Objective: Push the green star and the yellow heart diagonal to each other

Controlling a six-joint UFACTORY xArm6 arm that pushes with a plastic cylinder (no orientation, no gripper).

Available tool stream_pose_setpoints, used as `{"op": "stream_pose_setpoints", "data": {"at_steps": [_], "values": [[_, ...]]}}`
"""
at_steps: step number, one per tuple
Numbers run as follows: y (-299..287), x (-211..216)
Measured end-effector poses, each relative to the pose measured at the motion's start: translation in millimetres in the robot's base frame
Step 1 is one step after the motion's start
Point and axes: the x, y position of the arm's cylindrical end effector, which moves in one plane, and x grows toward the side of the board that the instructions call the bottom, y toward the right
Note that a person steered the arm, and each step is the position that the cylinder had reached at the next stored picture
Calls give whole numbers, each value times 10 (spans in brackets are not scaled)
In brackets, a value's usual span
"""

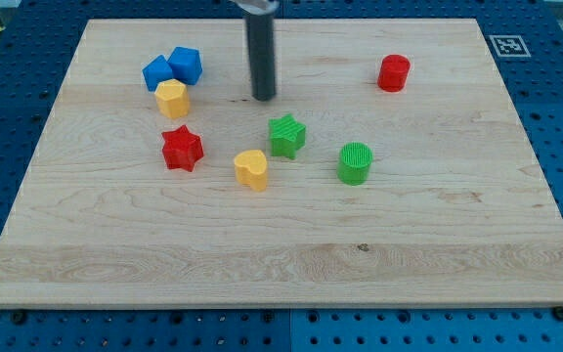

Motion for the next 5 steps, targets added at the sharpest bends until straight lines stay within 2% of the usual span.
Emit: {"op": "stream_pose_setpoints", "data": {"at_steps": [1, 2, 5], "values": [[273, 314], [551, 377], [64, 316]]}}
